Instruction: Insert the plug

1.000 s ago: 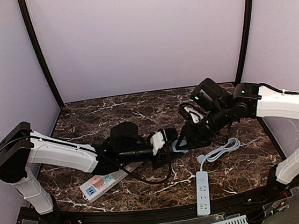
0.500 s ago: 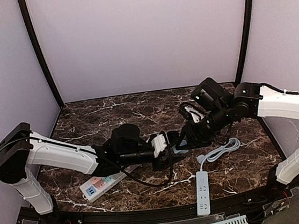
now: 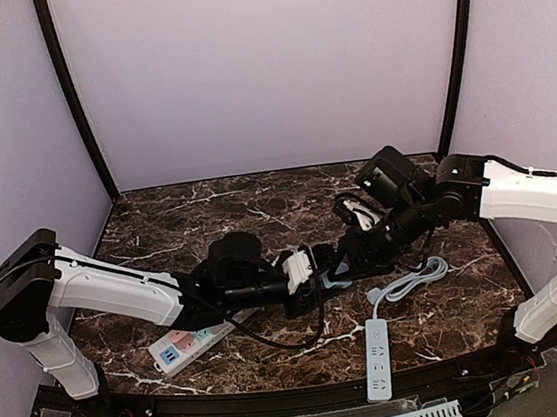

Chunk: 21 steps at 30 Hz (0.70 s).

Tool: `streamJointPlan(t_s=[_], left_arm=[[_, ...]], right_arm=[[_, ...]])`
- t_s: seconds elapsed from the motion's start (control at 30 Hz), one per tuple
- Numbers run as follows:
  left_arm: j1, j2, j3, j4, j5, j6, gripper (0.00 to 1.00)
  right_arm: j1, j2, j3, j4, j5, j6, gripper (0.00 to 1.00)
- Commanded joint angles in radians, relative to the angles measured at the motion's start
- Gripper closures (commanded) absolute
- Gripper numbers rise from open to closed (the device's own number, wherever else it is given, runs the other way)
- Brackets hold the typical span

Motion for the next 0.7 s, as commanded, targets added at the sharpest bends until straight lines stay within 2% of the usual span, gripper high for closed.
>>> streamJointPlan(t_s=[0.0, 0.13, 0.2, 0.33, 0.37, 0.43, 0.53, 0.57, 0.67], left_arm=[[-0.012, -0.047, 0.004, 0.008, 0.010, 0.017, 0.48], [-0.014, -0.048, 0.002, 0.013, 0.005, 0.017, 0.45], [-0.015, -0.051, -0.002, 0.016, 0.005, 0.018, 0.49], [-0.015, -0.058, -0.009, 0.025, 0.004, 0.017, 0.81], [-0.015, -0.059, -0.009, 0.025, 0.006, 0.018, 0.83], [-0.017, -0.062, -0.010, 0.022, 0.009, 0.022, 0.88], [-0.018, -0.065, -0.011, 0.006, 0.013, 0.024, 0.93], [-0.018, -0.068, -0.012, 0.002, 0.017, 0.024, 0.93], [-0.019, -0.080, -0.014, -0.040, 0.033, 0.027, 0.95]], right_arm=[[0.008, -0.001, -0.011, 0.015, 0.004, 0.006, 0.64], [0.009, 0.001, -0.017, 0.019, 0.003, 0.008, 0.64], [0.011, 0.002, -0.022, 0.022, 0.003, 0.010, 0.64], [0.011, -0.001, -0.033, 0.030, -0.001, 0.012, 0.62], [0.011, -0.002, -0.035, 0.033, -0.002, 0.012, 0.60], [0.012, -0.008, -0.038, 0.042, 0.001, 0.002, 0.51], [0.012, -0.028, -0.039, 0.040, 0.038, -0.016, 0.10], [0.012, -0.035, -0.035, 0.035, 0.062, -0.024, 0.03], [0.004, -0.056, -0.020, 0.032, 0.119, -0.059, 0.01]])
